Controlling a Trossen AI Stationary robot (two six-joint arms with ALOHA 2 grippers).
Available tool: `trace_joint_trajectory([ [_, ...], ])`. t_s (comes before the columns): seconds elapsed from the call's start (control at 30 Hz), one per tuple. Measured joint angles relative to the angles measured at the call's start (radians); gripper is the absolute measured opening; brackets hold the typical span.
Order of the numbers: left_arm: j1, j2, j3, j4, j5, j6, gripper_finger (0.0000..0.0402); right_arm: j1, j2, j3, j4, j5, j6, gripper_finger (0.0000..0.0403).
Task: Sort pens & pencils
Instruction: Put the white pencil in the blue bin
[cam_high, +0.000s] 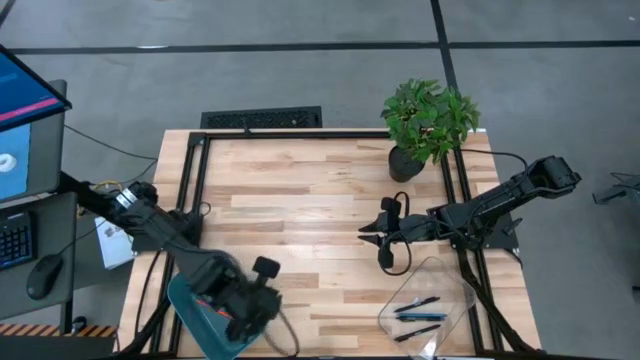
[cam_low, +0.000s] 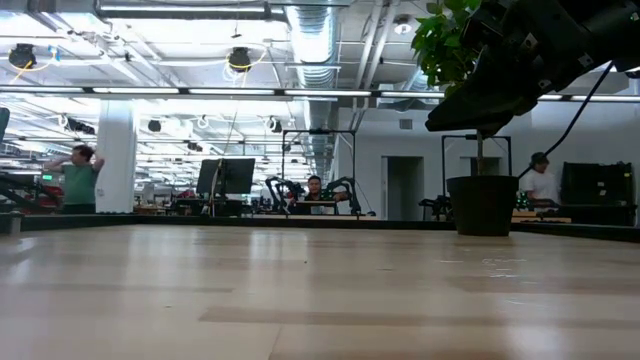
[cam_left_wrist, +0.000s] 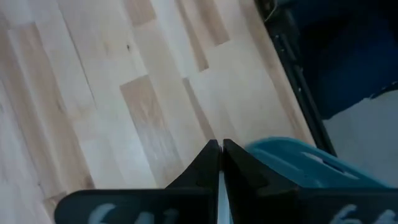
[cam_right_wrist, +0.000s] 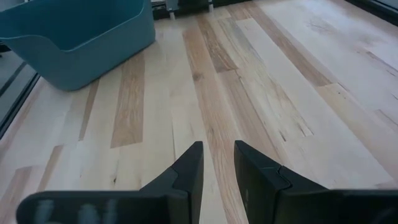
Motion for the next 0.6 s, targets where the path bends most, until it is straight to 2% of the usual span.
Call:
trace_joint_trajectory([
  [0.43, -0.258, -0.014, 0.0, -0.03, -0.178, -0.151, 0.0, 0.0, 0.0, 0.0, 0.014, 0.0, 0.023, 0.0113],
  [0.6, -0.319, -0.013, -0.045, -0.02, -0.234, -0.189, 0.0, -0.002, 0.0, 0.0, 0.031, 0.0, 0.024, 0.0113],
])
